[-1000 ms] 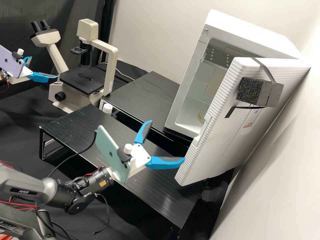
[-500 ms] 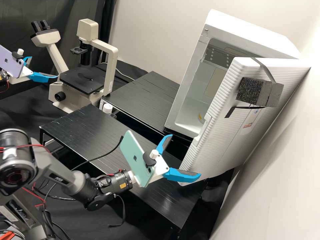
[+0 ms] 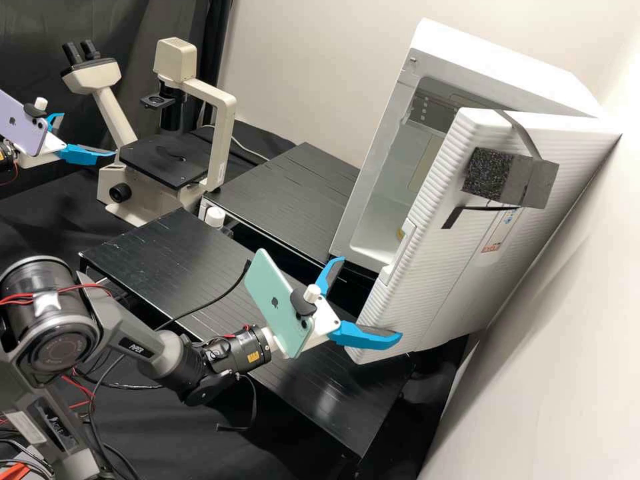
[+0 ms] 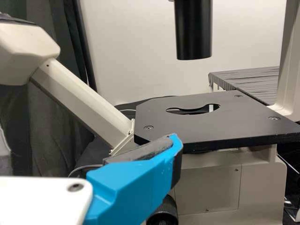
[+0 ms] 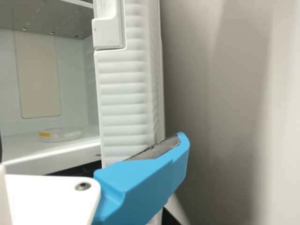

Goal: Close the incubator door.

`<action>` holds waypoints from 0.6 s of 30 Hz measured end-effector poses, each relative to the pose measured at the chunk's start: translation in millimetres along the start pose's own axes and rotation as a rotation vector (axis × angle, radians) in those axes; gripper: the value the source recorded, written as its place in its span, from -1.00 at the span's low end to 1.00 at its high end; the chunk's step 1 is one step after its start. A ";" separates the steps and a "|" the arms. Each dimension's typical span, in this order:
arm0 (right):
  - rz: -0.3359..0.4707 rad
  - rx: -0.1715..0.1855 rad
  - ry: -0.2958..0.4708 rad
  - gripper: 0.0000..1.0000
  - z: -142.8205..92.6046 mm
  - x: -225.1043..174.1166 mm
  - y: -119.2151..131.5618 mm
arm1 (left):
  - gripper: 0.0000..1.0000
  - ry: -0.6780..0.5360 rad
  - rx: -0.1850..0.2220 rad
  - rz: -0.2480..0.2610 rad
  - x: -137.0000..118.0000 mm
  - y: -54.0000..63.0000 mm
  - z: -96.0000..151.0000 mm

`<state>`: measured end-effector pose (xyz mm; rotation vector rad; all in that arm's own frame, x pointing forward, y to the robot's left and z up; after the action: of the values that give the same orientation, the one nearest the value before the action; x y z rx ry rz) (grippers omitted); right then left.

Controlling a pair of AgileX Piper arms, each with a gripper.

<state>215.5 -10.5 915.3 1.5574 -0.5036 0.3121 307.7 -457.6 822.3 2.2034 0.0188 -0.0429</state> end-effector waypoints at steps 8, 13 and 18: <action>-0.067 0.069 0.055 1.00 -19.2 -0.8 -9.0 | 1.00 0.000 0.000 0.000 0.0 0.0 0.0; -0.132 0.085 0.150 1.00 -39.2 2.4 -18.4 | 1.00 0.000 0.000 0.000 0.0 0.0 0.0; -0.185 0.097 0.286 1.00 -64.7 7.3 -28.1 | 1.00 0.000 0.000 0.000 0.0 0.0 0.0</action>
<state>242.8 52.6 898.2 1.6074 -0.1224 0.4132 307.7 -457.6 822.3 2.2034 0.0188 -0.0429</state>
